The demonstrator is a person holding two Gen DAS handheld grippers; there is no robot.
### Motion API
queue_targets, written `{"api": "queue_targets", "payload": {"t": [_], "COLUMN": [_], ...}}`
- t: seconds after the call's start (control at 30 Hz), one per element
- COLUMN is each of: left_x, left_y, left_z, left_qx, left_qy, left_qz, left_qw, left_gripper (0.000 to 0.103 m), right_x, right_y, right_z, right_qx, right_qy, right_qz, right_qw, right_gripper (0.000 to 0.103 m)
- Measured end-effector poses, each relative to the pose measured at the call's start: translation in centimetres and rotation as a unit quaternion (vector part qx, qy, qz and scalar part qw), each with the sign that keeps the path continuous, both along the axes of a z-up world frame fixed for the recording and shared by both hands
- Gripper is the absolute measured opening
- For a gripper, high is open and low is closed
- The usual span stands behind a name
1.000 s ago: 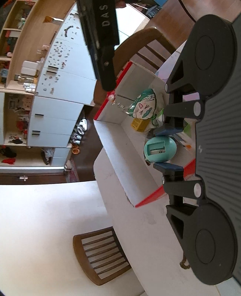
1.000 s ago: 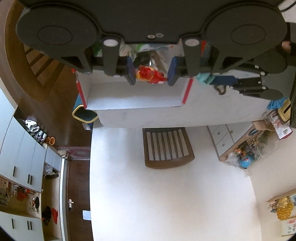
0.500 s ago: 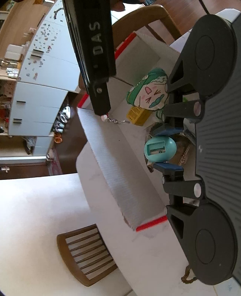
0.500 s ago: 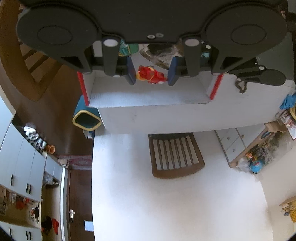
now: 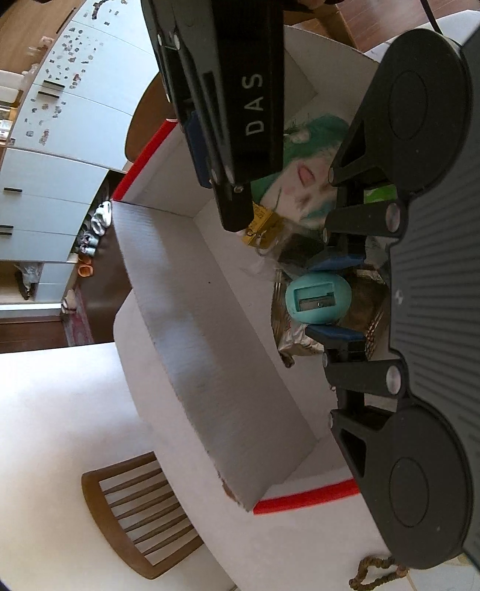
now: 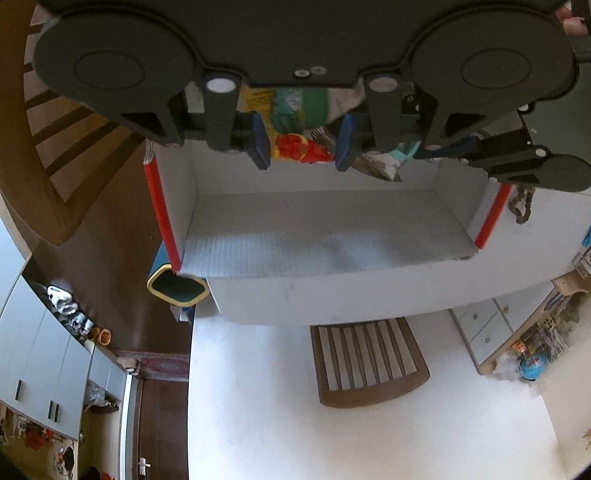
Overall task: Organize objects
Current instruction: 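Carry the teal sharpener and dragon keychain with both tools into the red box, then open the left tool to drop the sharpener while the right tool releases the keychain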
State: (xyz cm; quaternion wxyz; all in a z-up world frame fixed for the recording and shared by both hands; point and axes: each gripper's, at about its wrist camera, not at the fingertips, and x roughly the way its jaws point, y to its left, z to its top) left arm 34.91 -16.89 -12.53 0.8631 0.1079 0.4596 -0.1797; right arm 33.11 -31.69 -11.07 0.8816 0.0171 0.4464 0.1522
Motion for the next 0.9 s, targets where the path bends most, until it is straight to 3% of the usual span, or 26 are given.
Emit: {"api": "queue_targets", "payload": {"t": [0.3, 0.57, 0.6, 0.67, 0.73, 0.9], "left_x": [0.5, 0.5, 0.3, 0.1, -0.4, -1.6], "left_y": [-0.7, -0.7, -0.6, -0.5, -0.3, 0.2], "left_z": [-1.2, -0.9, -0.7, -0.3, 0.2, 1.5], "left_qx": [0.013, 0.011, 0.011, 0.010, 0.007, -0.007], "left_qy": [0.024, 0.026, 0.026, 0.021, 0.009, -0.004], "left_qz": [-0.008, -0.004, -0.002, 0.000, 0.001, -0.004], "left_qw": [0.9996, 0.9996, 0.9996, 0.9997, 0.9999, 1.0000], "left_gripper": [0.031, 0.032, 0.033, 0.053, 0.060, 0.060], "right_x": [0.4, -0.3, -0.4, -0.7, -1.1, -2.2], "right_y": [-0.9, -1.4, -1.5, -1.5, -1.6, -1.9], "right_z": [-0.8, -0.1, 0.0, 0.3, 0.7, 1.9], "right_qx": [0.007, 0.010, 0.011, 0.014, 0.016, 0.028], "right_qy": [0.022, 0.013, 0.012, 0.009, 0.004, -0.009], "right_qz": [0.004, 0.008, 0.007, 0.008, 0.008, 0.012], "right_qw": [1.000, 1.000, 1.000, 1.000, 1.000, 0.999], "right_gripper": [0.040, 0.047, 0.047, 0.049, 0.052, 0.055]}}
